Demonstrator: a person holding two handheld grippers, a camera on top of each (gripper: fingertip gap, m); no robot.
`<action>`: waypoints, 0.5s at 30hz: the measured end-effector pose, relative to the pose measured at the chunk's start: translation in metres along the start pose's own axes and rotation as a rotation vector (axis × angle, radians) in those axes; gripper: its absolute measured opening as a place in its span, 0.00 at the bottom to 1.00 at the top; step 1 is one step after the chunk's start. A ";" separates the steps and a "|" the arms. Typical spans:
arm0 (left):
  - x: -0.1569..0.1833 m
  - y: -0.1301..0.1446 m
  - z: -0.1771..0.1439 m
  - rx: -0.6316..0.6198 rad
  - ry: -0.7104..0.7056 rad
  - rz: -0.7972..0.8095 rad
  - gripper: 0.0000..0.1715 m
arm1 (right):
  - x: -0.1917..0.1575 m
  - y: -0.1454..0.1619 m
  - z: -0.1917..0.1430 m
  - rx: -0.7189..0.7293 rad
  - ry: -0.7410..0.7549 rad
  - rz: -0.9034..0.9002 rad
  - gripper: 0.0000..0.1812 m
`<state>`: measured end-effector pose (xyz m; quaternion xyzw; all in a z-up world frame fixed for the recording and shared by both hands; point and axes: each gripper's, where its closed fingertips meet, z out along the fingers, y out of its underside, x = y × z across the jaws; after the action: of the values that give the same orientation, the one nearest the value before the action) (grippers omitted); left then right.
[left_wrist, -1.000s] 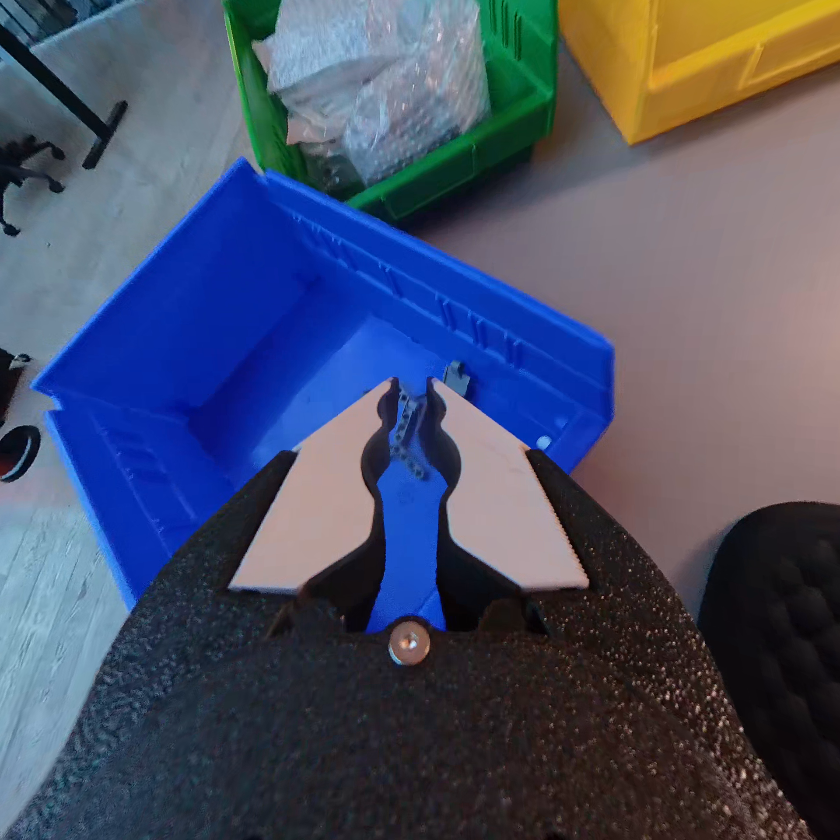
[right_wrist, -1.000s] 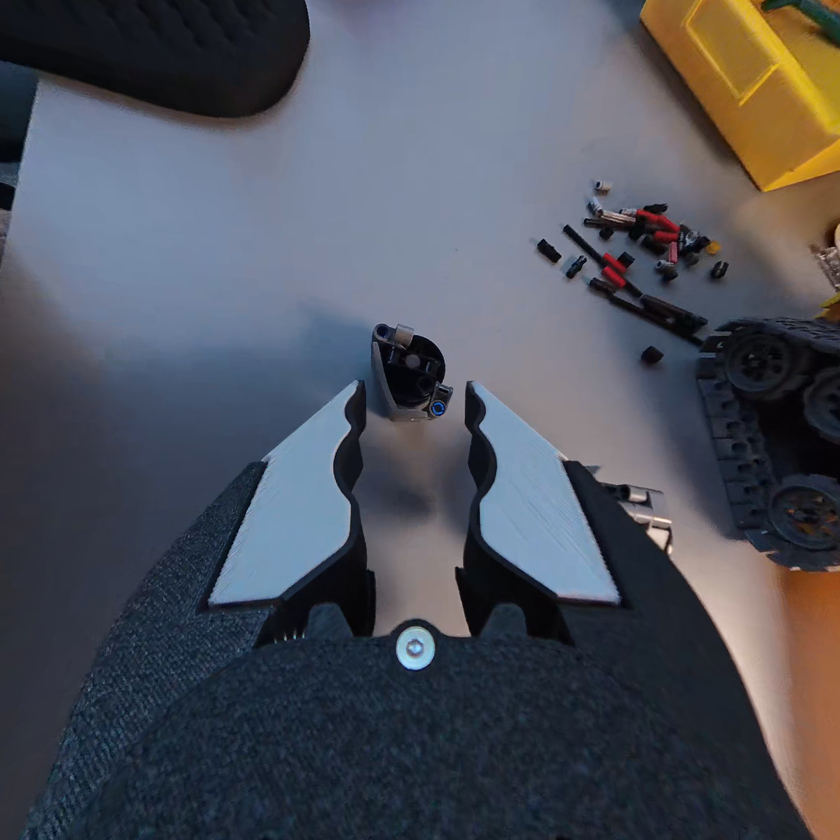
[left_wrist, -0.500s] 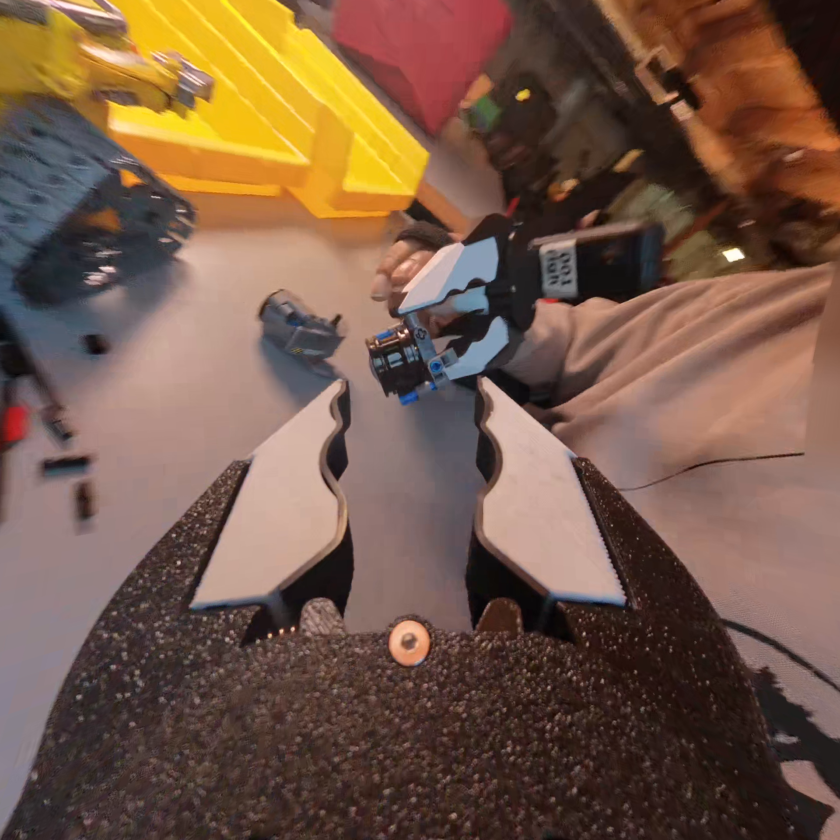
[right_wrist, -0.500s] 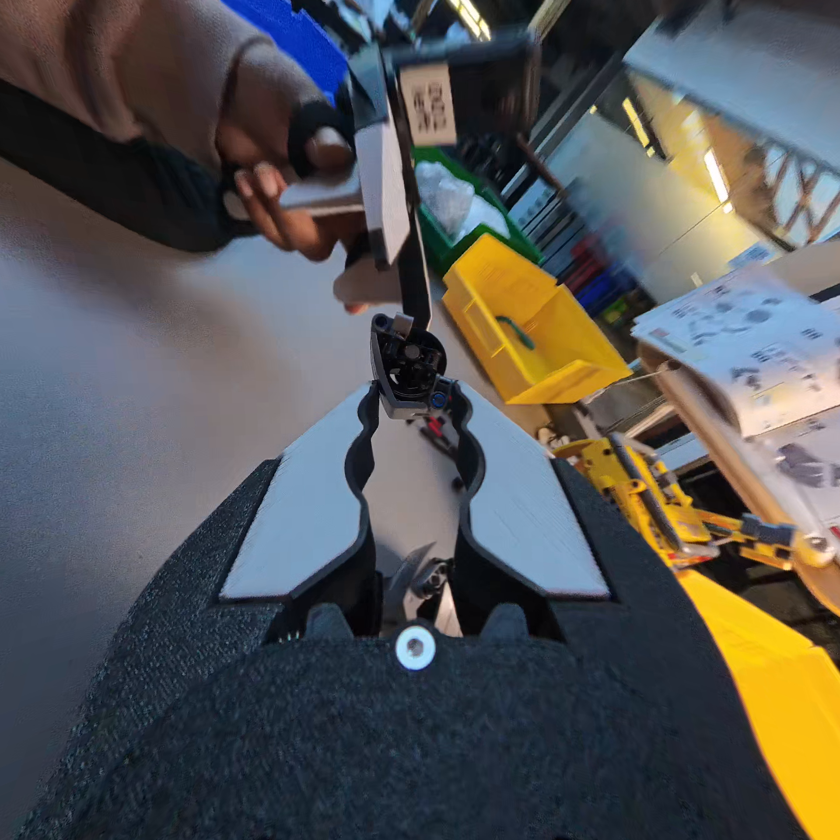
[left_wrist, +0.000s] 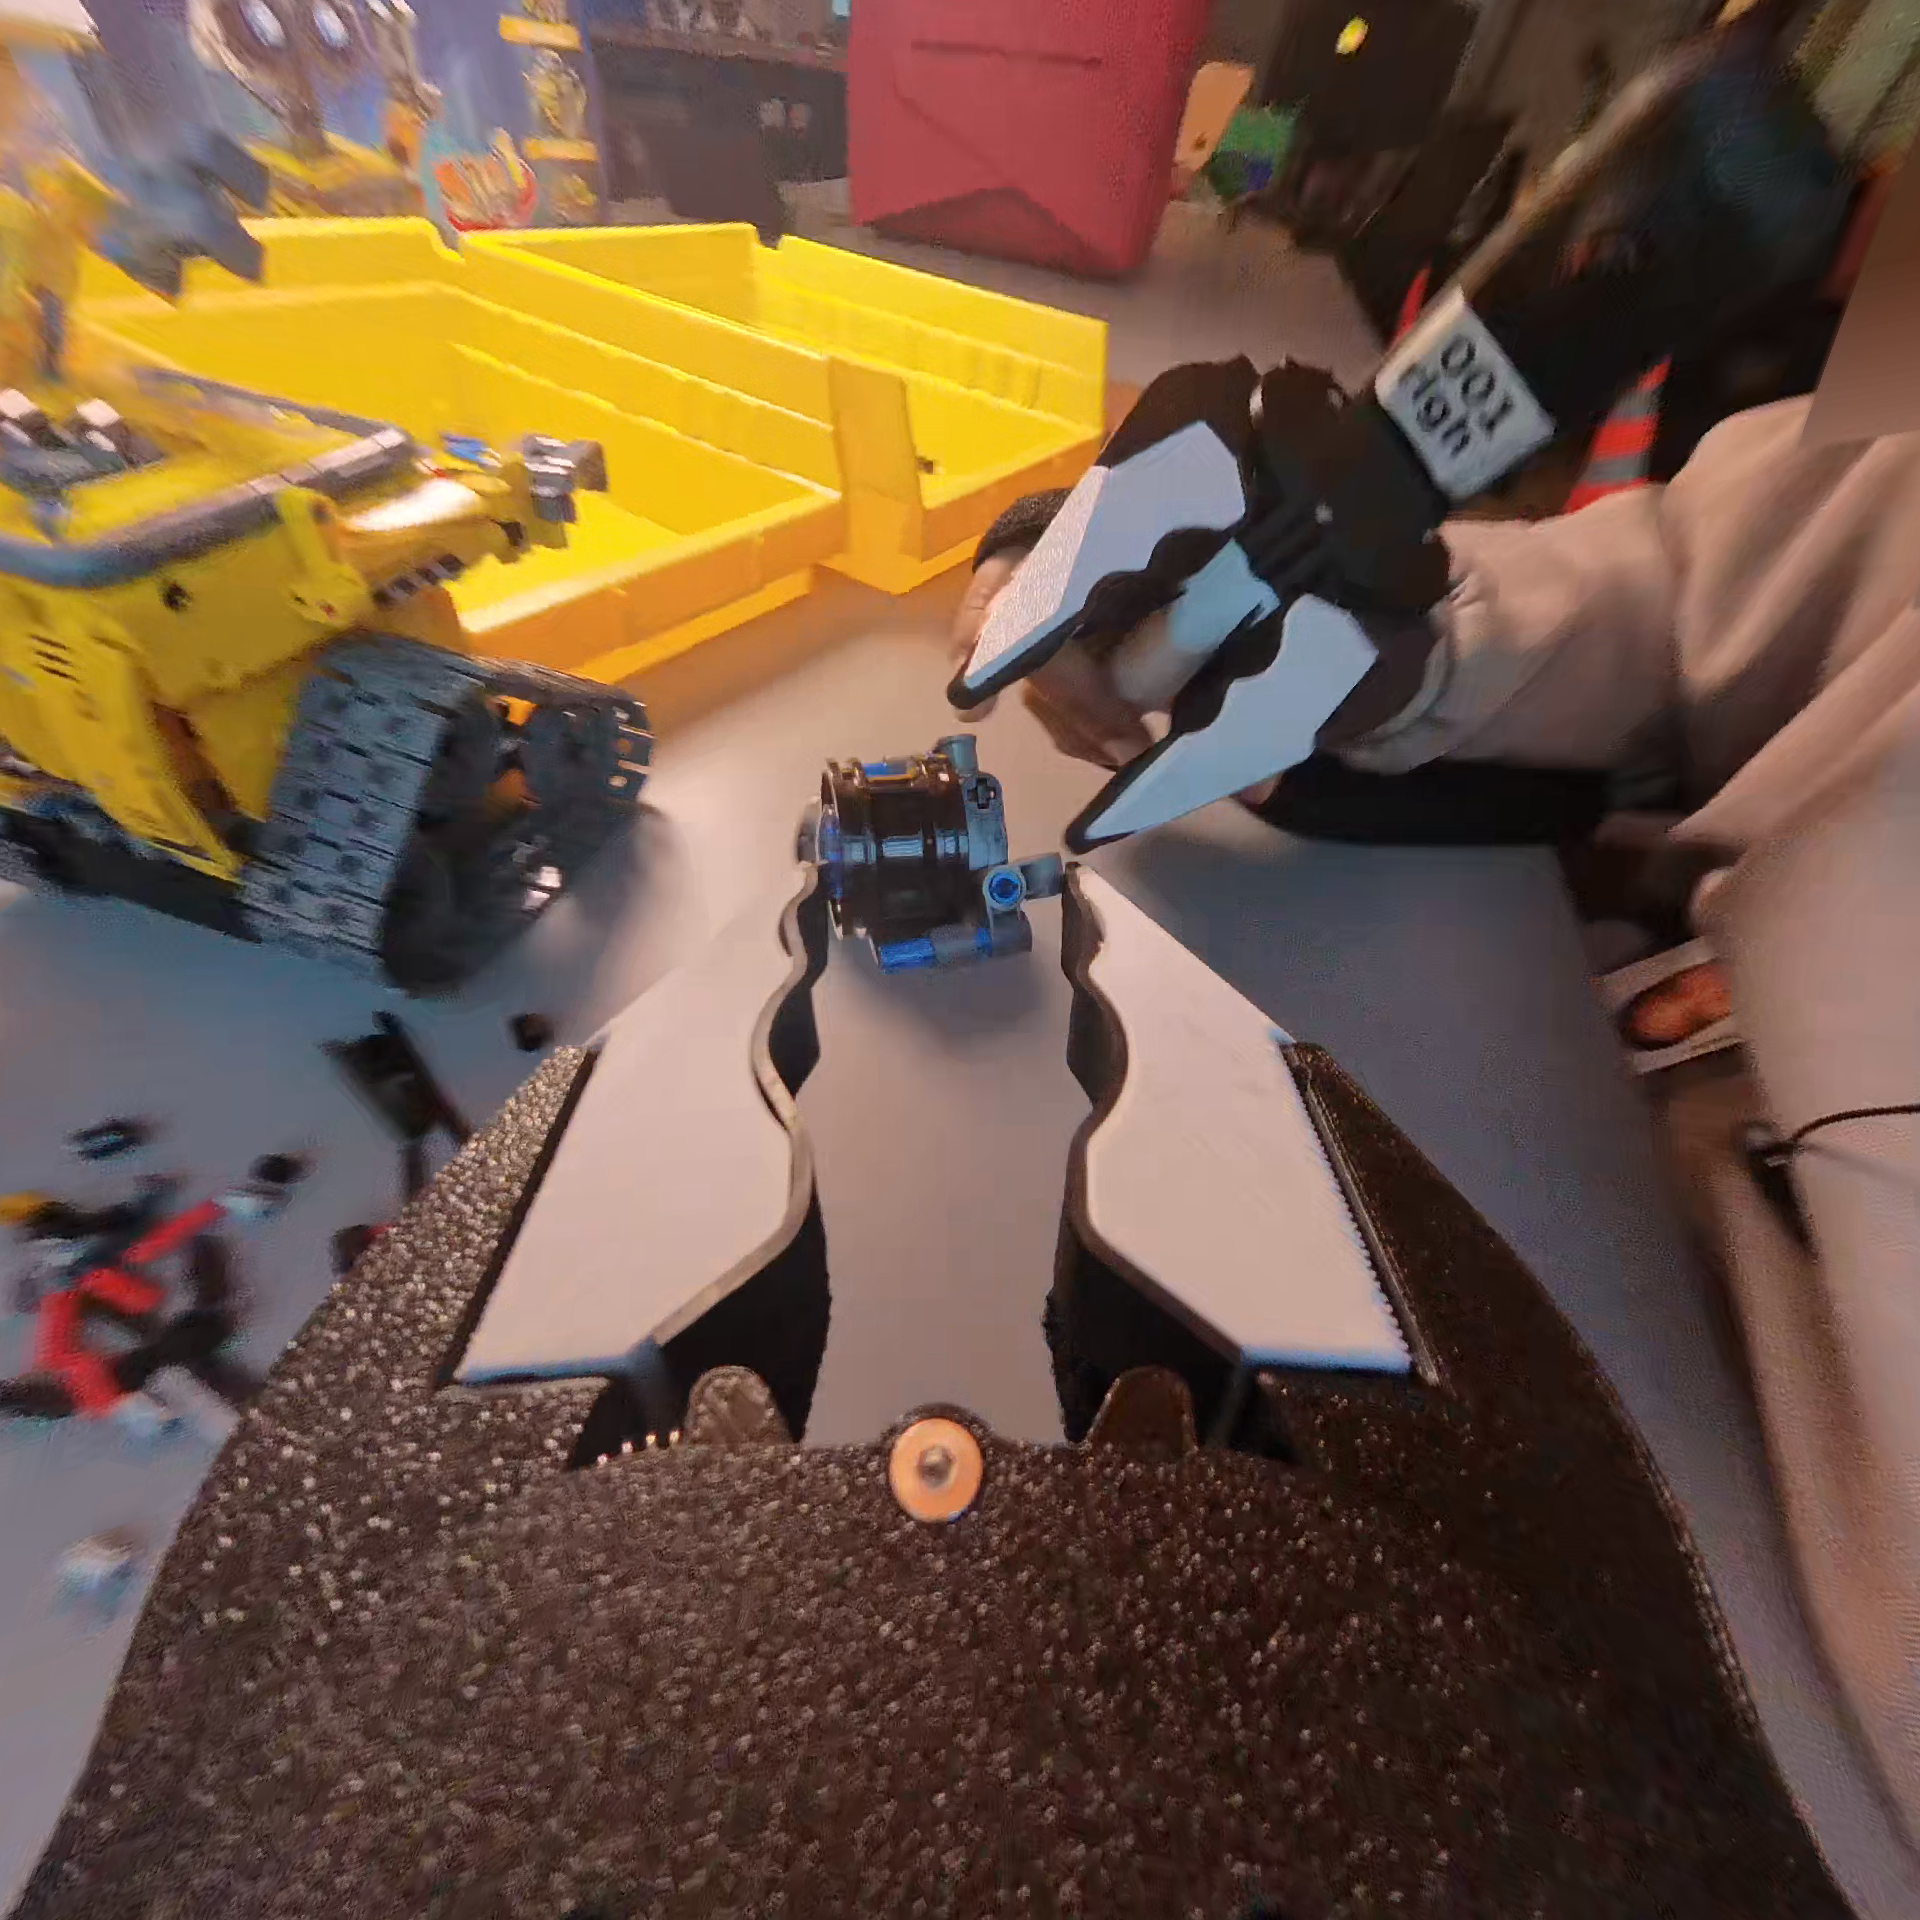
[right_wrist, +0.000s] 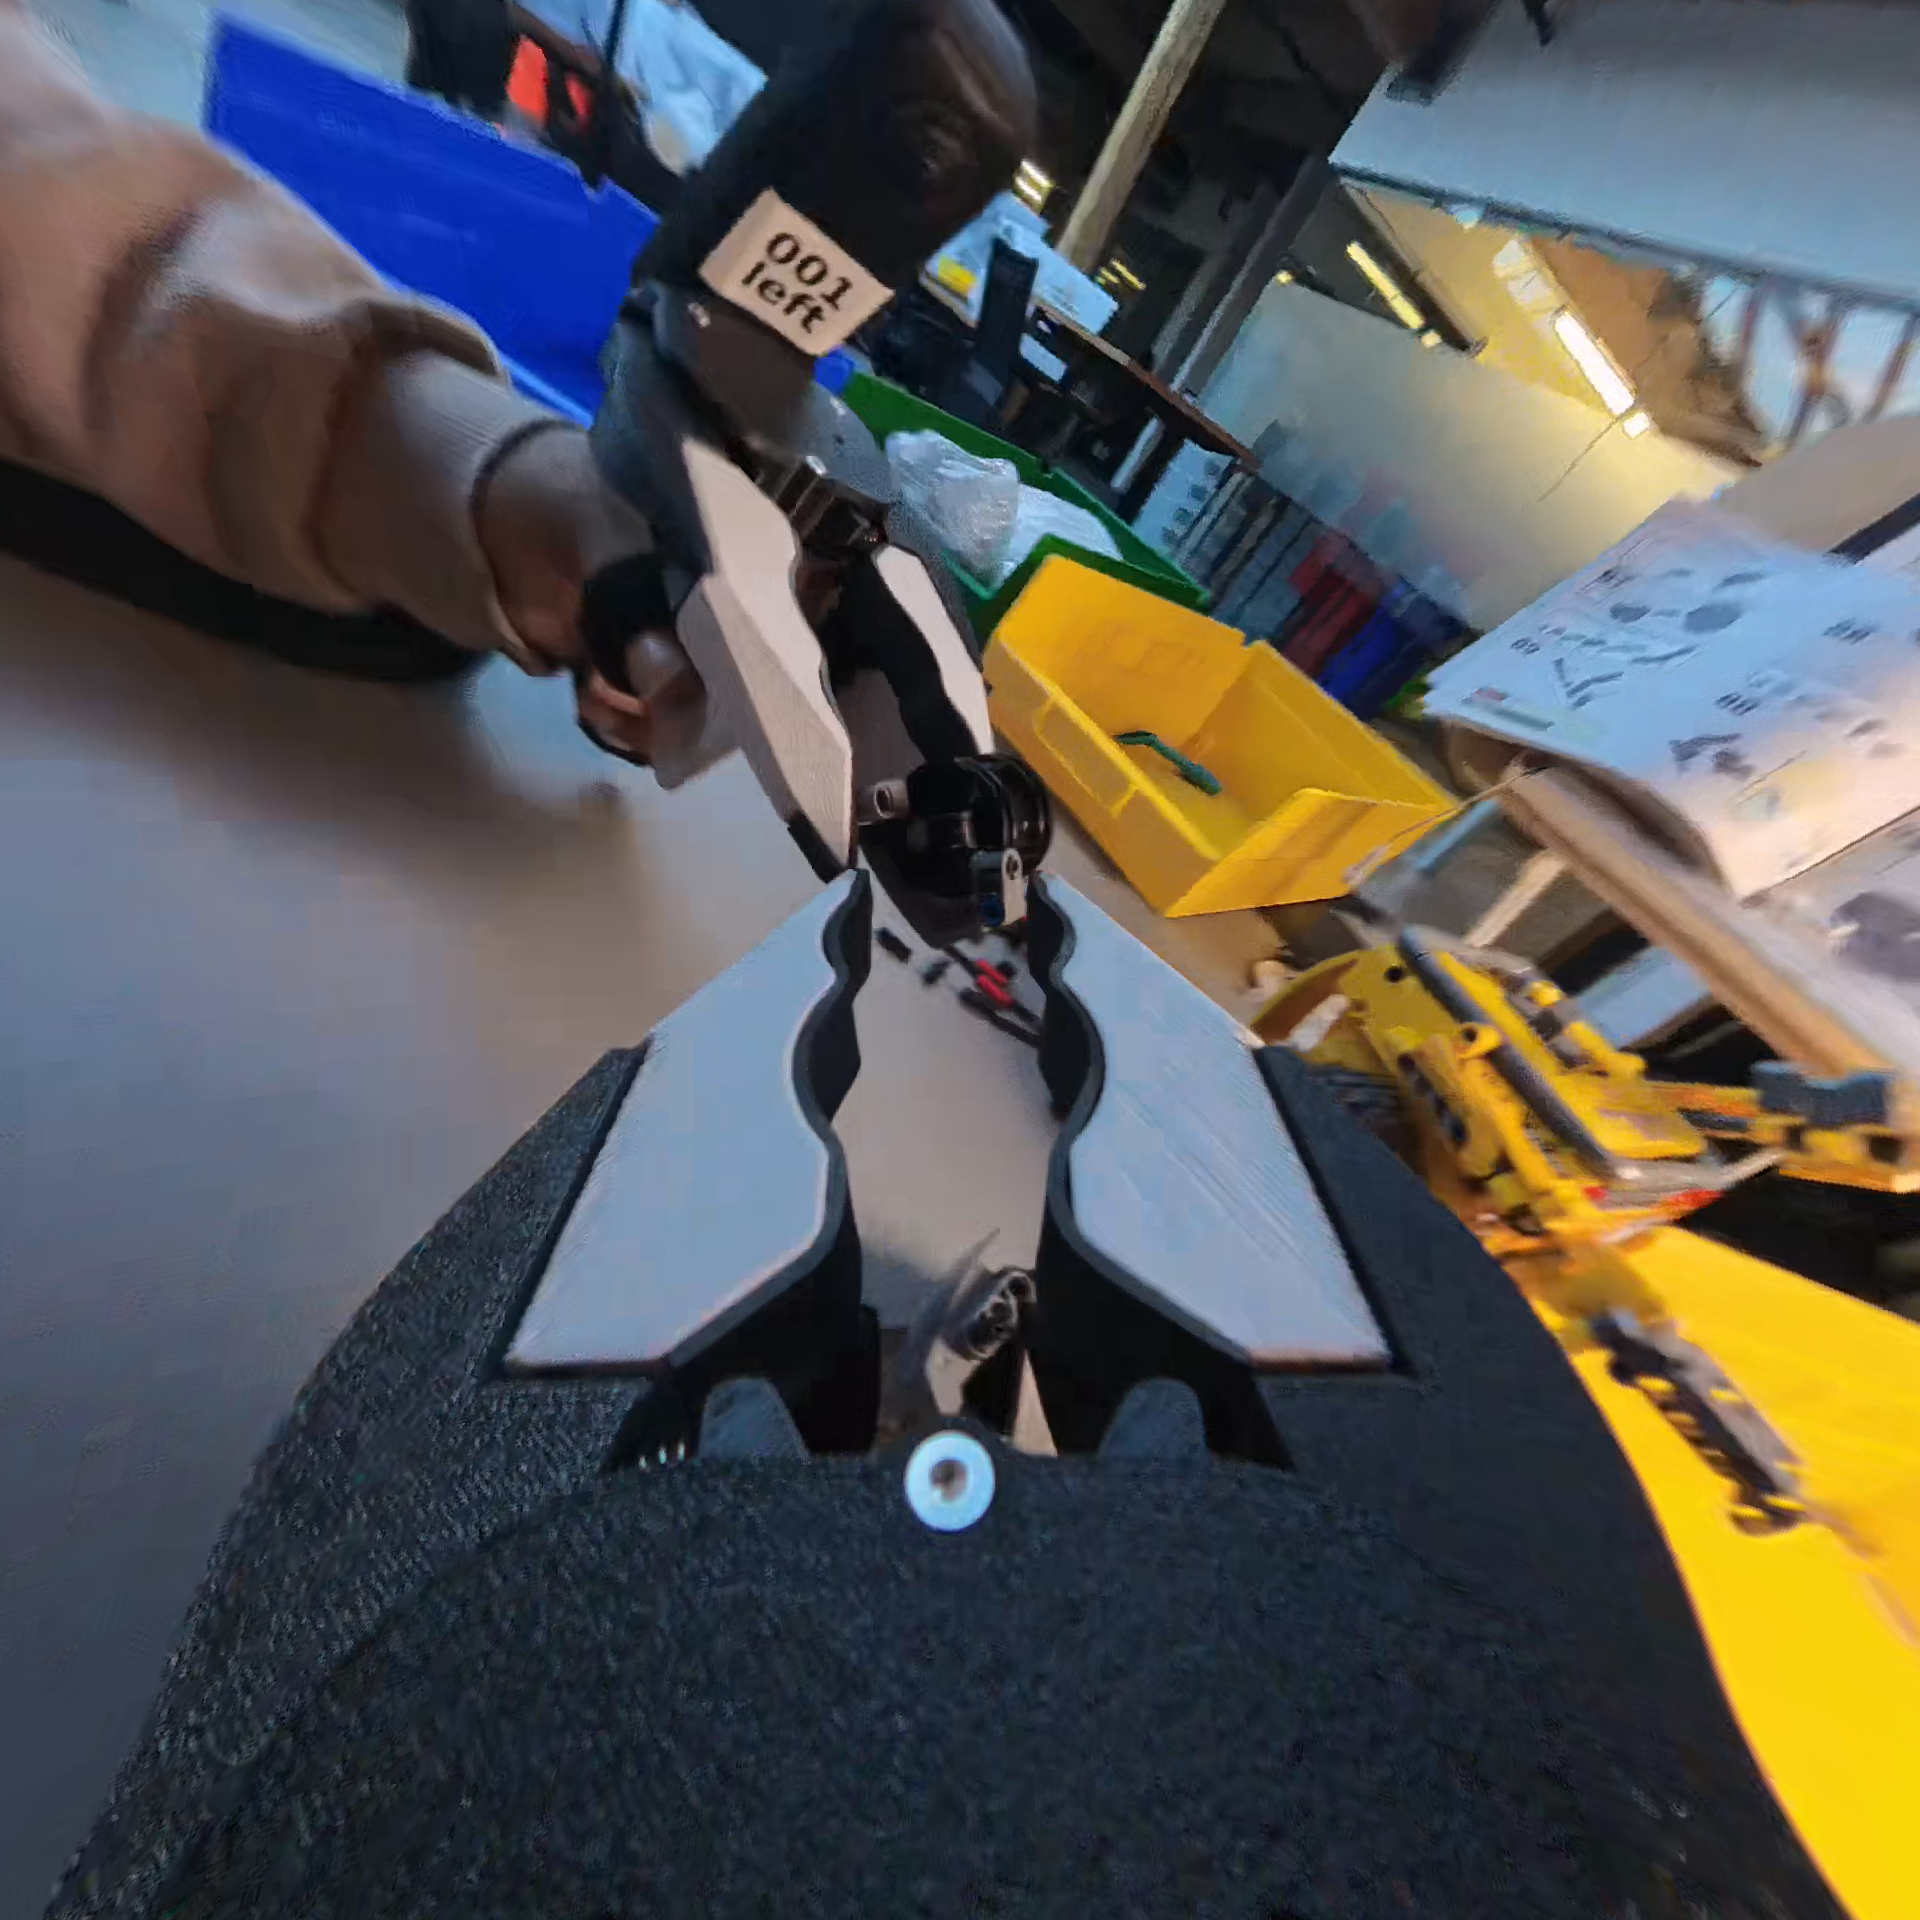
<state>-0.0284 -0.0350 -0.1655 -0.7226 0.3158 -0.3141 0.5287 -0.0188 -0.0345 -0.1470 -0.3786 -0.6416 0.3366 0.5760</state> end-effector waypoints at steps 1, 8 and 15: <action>-0.003 -0.002 -0.003 -0.001 -0.049 0.083 0.26 | 0.000 0.000 0.000 0.008 -0.041 0.115 0.17; 0.001 -0.007 -0.004 0.014 -0.205 0.452 0.25 | 0.004 0.000 0.005 0.029 -0.128 0.566 0.17; 0.004 -0.006 -0.002 0.005 -0.255 0.580 0.26 | -0.001 -0.002 0.004 0.039 -0.174 0.580 0.14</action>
<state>-0.0264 -0.0377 -0.1587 -0.6346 0.4391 -0.0576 0.6333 -0.0229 -0.0367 -0.1461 -0.5047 -0.5469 0.5305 0.4058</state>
